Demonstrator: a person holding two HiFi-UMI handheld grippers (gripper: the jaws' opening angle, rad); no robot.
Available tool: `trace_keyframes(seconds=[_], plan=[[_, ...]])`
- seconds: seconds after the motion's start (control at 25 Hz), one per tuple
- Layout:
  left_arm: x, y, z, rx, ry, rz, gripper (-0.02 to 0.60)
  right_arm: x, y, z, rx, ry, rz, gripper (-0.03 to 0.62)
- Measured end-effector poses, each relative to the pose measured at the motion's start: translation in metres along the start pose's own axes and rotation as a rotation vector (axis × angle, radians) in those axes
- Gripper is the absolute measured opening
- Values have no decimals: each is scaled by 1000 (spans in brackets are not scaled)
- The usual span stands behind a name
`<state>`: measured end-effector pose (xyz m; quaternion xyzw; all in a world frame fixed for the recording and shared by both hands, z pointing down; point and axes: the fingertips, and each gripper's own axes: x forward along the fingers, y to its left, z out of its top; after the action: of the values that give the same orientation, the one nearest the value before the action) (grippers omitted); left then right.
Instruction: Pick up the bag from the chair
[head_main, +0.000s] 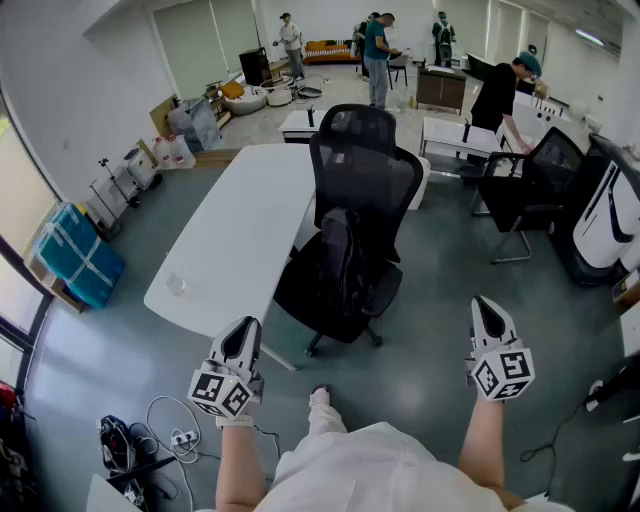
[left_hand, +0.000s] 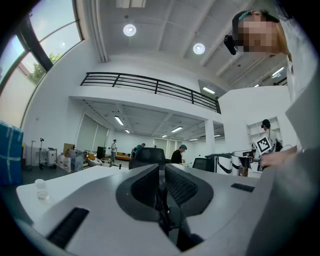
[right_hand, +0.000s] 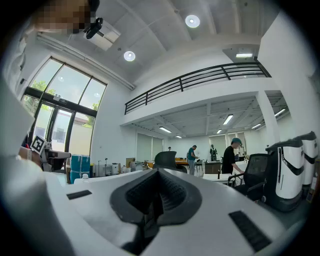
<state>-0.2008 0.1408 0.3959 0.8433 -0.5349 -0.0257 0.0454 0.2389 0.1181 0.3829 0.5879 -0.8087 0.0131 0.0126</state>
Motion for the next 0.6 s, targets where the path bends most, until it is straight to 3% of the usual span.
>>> trace_keyframes(seconds=[0.6], plan=[[-1,-4,1,-10,-5,-4,54,2,2,-2,-10,8,10,17]])
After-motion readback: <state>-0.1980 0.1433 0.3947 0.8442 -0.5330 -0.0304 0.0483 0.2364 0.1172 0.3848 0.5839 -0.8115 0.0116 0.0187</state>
